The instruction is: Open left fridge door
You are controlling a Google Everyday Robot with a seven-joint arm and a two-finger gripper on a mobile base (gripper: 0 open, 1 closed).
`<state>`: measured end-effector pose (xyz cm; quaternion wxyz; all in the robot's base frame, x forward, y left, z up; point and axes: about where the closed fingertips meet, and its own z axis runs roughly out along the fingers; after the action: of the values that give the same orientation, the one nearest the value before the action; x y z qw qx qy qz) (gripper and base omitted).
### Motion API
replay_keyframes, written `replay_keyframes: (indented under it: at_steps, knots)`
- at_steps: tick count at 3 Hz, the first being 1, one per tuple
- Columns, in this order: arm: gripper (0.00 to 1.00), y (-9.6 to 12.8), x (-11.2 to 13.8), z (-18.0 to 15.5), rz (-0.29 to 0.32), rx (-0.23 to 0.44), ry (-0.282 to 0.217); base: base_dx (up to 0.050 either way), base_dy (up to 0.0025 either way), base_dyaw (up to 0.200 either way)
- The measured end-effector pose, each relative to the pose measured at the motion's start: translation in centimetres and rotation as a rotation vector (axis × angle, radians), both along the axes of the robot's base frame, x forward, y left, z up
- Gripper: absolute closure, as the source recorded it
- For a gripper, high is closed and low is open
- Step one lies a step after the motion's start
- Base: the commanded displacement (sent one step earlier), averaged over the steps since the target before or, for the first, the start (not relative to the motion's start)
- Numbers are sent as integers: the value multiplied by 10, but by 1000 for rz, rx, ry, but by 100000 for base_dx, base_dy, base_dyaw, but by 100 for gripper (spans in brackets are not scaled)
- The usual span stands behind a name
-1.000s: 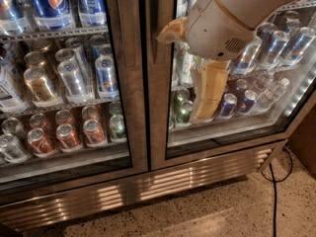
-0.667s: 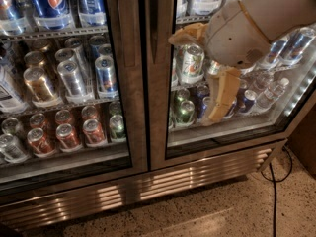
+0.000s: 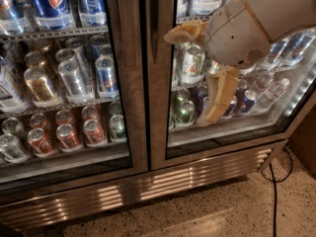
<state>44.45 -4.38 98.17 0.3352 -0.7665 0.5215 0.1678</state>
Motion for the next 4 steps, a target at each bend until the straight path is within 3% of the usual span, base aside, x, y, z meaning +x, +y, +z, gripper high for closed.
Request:
replay_keyframes:
  at_steps: [1,3,4]
  knots:
    - [0,6,4,5,13,-16,-5,0,0,0]
    - [0,42,14,28,84,-94,-46,0,0,0]
    - [0,43,14,28,85,-92,-47,0,0,0]
